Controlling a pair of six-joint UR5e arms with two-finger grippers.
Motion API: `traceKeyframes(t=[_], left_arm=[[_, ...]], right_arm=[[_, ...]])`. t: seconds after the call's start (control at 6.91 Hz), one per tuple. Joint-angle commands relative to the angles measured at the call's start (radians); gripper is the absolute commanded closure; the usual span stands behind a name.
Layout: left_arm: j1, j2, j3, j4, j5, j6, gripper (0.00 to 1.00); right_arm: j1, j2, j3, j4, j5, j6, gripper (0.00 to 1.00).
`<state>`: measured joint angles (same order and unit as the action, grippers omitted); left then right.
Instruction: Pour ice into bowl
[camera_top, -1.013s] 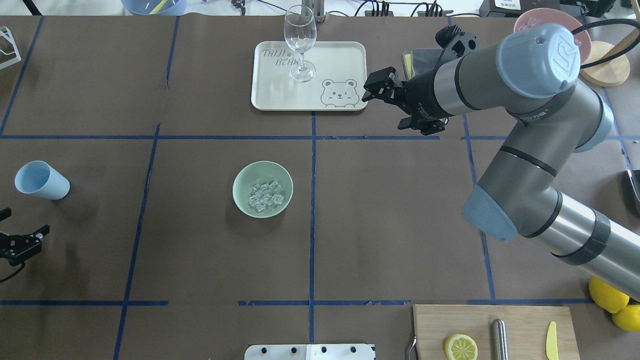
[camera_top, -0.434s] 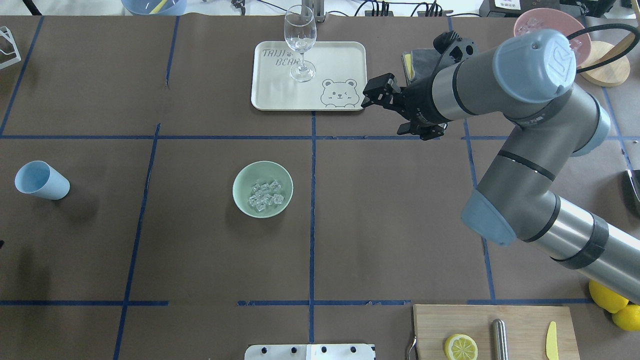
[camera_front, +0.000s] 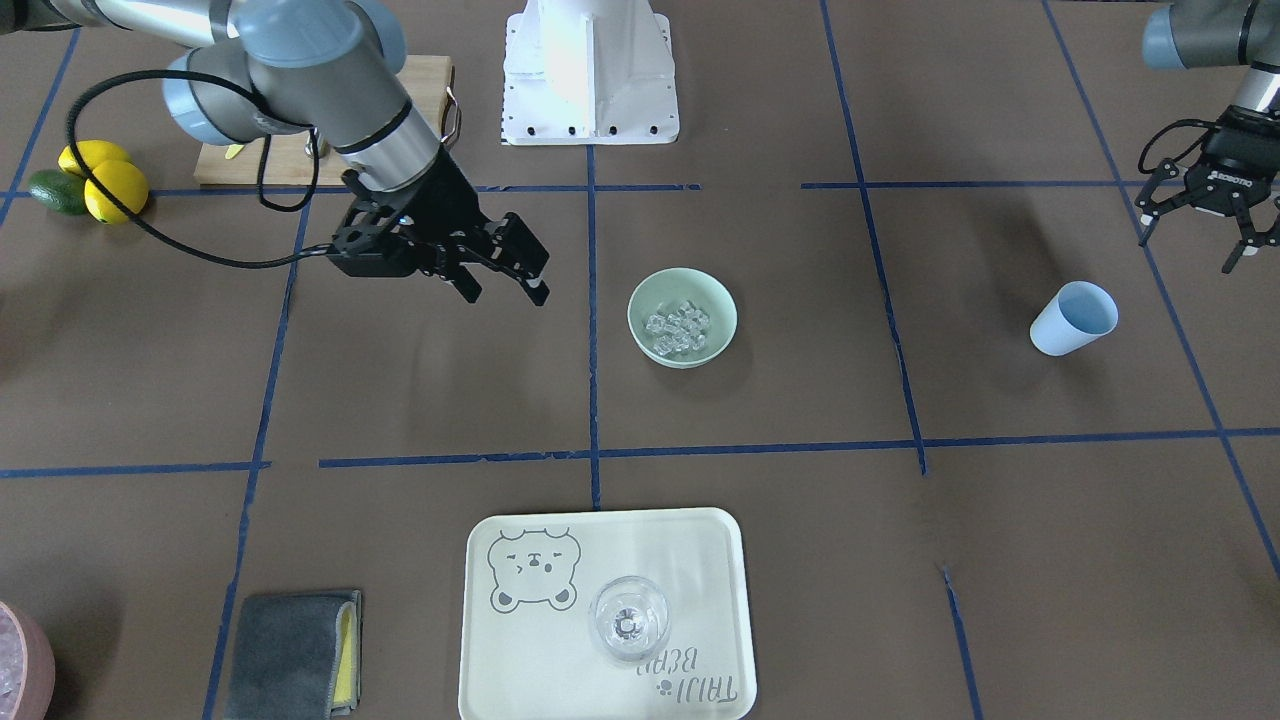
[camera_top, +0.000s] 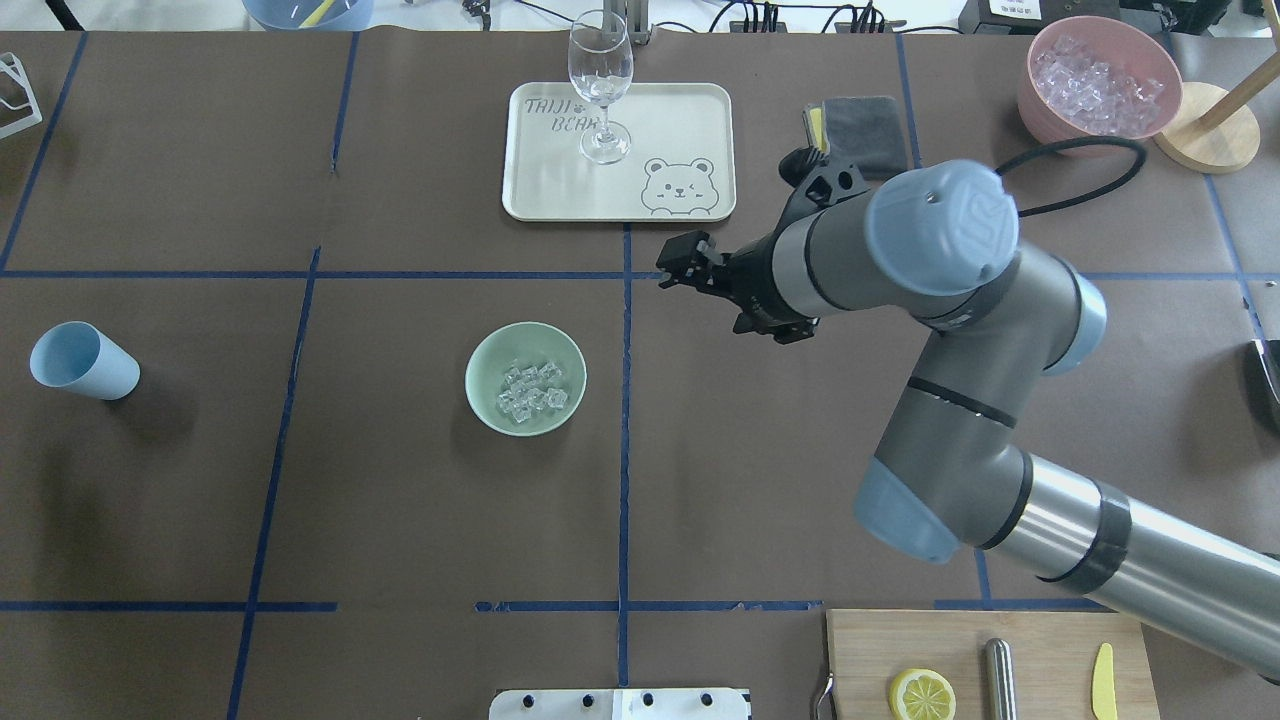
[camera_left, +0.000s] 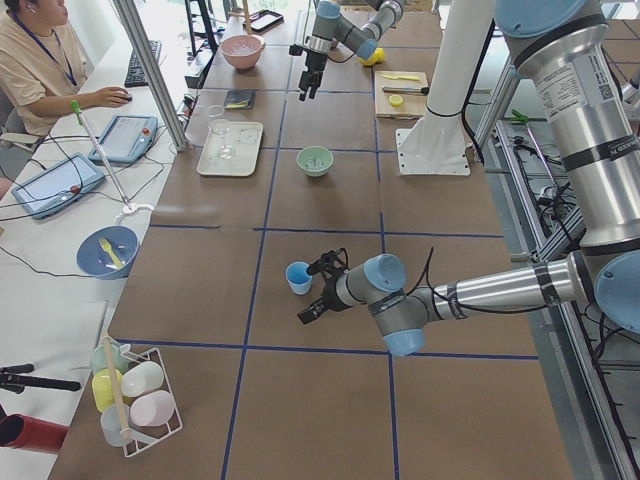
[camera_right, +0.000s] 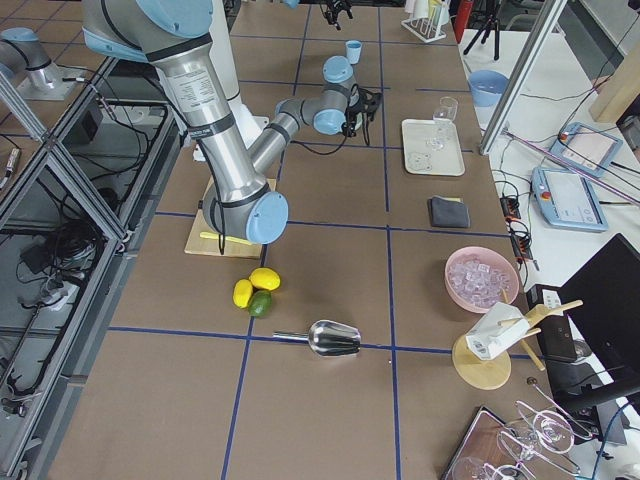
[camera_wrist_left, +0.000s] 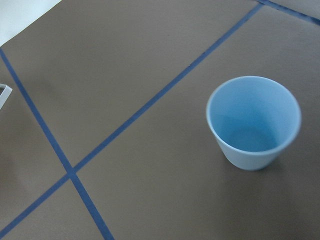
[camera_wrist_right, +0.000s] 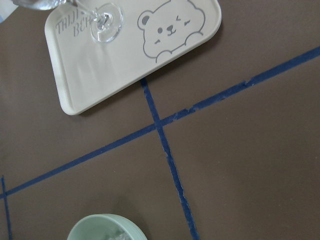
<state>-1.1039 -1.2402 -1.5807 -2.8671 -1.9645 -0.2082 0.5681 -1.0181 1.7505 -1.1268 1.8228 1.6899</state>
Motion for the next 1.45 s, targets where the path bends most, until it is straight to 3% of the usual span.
traceKeyframes(t=[0.0, 0.14, 0.43, 0.58, 0.72, 0.87, 1.01, 1.16, 1.3], left_arm=[[-0.219, -0.189, -0.005, 0.328, -0.254, 0.006, 0.0], [-0.252, -0.237, -0.007, 0.427, -0.282, 0.004, 0.0], [-0.251, -0.246, 0.001, 0.424, -0.286, -0.029, 0.0], [-0.251, -0.245, -0.002, 0.422, -0.286, -0.045, 0.0], [-0.251, -0.245, -0.004, 0.42, -0.286, -0.048, 0.0], [-0.251, -0.245, -0.004, 0.42, -0.286, -0.048, 0.0], [-0.251, -0.245, -0.004, 0.42, -0.286, -0.048, 0.0], [-0.251, -0.245, -0.004, 0.42, -0.286, -0.048, 0.0], [-0.251, -0.245, -0.002, 0.417, -0.286, -0.048, 0.0]], right_arm=[[-0.115, 0.108, -0.154, 0.005, -0.098, 0.001, 0.0], [-0.155, 0.149, -0.22, 0.008, -0.137, -0.003, 0.0], [-0.178, 0.2, -0.276, 0.005, -0.171, -0.007, 0.0], [-0.177, 0.199, -0.284, 0.004, -0.171, -0.013, 0.09], [-0.178, 0.216, -0.313, 0.004, -0.171, -0.015, 0.38], [-0.179, 0.263, -0.371, 0.002, -0.172, -0.015, 0.41], [-0.179, 0.274, -0.388, 0.004, -0.172, -0.013, 0.54], [-0.177, 0.27, -0.381, 0.008, -0.168, -0.019, 1.0], [-0.177, 0.271, -0.367, 0.009, -0.168, -0.03, 1.0]])
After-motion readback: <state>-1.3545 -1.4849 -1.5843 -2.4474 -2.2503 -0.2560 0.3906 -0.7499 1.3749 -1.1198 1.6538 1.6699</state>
